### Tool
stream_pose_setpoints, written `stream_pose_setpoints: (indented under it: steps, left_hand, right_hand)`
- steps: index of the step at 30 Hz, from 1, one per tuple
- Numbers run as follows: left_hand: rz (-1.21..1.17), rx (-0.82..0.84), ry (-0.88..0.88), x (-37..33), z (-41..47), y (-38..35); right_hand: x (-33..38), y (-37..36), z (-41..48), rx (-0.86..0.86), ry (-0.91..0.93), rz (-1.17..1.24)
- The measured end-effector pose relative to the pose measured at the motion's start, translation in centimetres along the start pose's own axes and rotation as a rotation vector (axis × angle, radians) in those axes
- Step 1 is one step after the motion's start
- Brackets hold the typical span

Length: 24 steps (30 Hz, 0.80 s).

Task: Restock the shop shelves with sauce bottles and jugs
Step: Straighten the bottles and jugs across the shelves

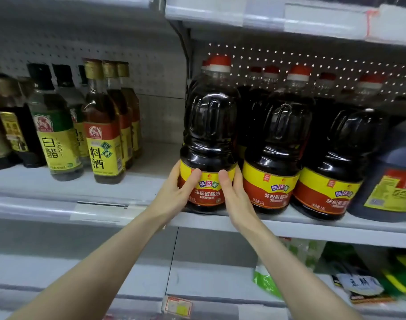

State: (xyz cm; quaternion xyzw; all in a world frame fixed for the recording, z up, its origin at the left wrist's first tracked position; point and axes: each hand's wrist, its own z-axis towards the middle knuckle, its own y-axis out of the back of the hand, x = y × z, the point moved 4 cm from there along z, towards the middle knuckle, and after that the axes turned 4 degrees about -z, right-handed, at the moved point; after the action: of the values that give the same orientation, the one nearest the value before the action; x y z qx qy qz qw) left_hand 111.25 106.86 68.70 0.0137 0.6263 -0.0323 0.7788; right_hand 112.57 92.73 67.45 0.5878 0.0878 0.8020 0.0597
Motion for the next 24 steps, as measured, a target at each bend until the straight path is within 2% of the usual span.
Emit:
stream_pose_setpoints:
  steps: [24]
  left_hand:
    - [-0.036,-0.035,-0.043,0.8,1.1,0.7]
  right_hand:
    - [-0.2,-0.4,0.8,0.049,-0.002,-0.009]
